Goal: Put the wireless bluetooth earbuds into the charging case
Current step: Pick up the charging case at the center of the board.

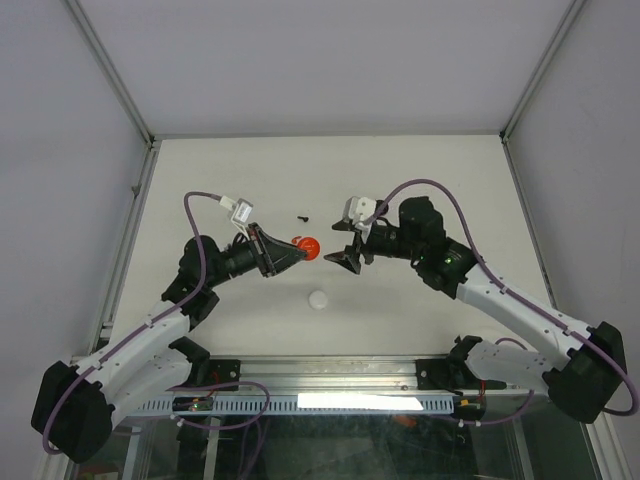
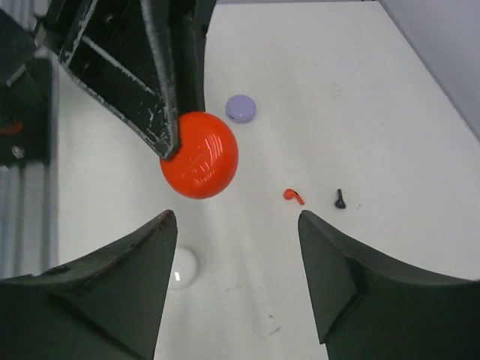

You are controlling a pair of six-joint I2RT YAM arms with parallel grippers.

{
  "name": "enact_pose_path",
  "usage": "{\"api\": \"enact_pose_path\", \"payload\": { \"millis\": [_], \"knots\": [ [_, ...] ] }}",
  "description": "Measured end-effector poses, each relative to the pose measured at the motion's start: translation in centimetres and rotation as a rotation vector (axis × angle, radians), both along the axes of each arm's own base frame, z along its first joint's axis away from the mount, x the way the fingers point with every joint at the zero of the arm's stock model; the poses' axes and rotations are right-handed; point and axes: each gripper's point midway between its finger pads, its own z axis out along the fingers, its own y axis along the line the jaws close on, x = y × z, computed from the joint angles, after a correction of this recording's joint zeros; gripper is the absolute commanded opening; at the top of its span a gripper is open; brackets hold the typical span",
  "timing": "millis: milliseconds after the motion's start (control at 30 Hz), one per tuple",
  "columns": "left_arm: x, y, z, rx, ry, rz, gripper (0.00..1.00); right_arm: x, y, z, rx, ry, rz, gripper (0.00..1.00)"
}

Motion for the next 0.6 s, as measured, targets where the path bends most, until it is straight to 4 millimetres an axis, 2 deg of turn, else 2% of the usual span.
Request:
{"api": "enact_pose_path", "payload": {
  "millis": [133,333,600],
  "knots": [
    [0.2,0.2,1.3,-0.045,-0.079,0.024,0.08,0.4,0.0,0.8,0.147,0.175,-0.043,0.65],
    [0.6,0.2,3.1,-0.104,-0.149,0.034,0.09,-0.9,0.9,0.5,0.345,0.41,-0.027,0.58],
    [0.4,0.2,4.6,-0.174,-0.205,0.029,0.09,-1.0,1.6,2.9,0.609,0.579,-0.006,0.54]
  ]
}}
